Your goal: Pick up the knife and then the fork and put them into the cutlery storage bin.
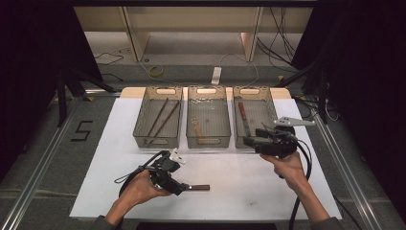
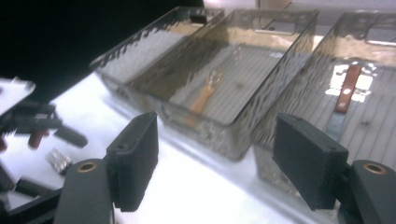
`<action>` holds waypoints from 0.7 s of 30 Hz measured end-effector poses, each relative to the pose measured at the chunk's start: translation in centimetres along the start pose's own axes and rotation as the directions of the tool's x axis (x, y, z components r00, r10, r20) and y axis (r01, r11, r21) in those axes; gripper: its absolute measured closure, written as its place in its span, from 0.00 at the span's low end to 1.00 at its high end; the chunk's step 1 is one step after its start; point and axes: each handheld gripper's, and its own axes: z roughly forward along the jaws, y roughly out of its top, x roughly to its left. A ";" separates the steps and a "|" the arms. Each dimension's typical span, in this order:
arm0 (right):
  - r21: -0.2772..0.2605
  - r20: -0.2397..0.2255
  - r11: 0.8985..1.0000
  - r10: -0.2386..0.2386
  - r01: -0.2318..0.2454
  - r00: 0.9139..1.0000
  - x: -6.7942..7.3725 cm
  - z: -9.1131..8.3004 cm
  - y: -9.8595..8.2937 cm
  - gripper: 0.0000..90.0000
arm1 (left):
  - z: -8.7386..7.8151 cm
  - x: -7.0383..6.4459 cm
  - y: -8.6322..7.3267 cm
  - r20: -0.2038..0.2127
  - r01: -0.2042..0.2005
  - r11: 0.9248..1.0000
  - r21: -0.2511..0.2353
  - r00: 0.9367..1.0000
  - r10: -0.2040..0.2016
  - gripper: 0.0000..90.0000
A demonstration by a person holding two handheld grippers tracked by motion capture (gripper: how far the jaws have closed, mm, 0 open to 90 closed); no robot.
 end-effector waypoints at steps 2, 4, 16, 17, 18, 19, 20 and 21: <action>0.003 0.003 1.000 -0.018 0.018 1.000 0.4 -0.3 -0.7 0.34 | 0.2 0.0 0.2 -0.001 -0.001 1.000 0.010 1.000 0.001 0.28; -0.006 -0.006 1.000 -0.017 0.017 1.000 0.7 -0.6 -1.3 0.34 | 0.5 0.0 0.3 0.013 -0.006 1.000 0.027 1.000 0.006 0.30; -0.099 -0.027 0.995 0.008 -0.011 1.000 1.5 -2.5 -5.1 0.33 | 1.4 -0.1 0.7 0.022 -0.054 0.993 0.102 0.998 0.052 0.34; -0.099 -0.028 0.995 0.008 -0.010 1.000 1.6 -2.6 -5.4 0.33 | 1.5 -0.1 0.7 0.024 -0.061 0.992 0.110 0.998 0.058 0.35; -0.093 -0.026 0.996 0.002 -0.005 1.000 1.7 -2.6 -5.6 0.33 | 1.6 -0.1 0.7 0.021 -0.062 0.991 0.116 0.998 0.060 0.35; -0.087 -0.022 0.996 -0.003 0.002 1.000 1.8 -2.6 -5.8 0.33 | 1.7 -0.2 0.8 0.013 -0.073 0.989 0.129 0.997 0.072 0.36; -0.079 -0.018 0.997 -0.007 0.005 1.000 1.9 -2.5 -5.9 0.33 | 1.8 -0.2 0.8 0.007 -0.082 0.986 0.142 0.997 0.082 0.37; -0.073 -0.019 0.997 -0.010 0.009 1.000 2.0 -2.4 -6.1 0.33 | 1.9 -0.3 0.8 0.005 -0.083 0.985 0.151 0.997 0.083 0.38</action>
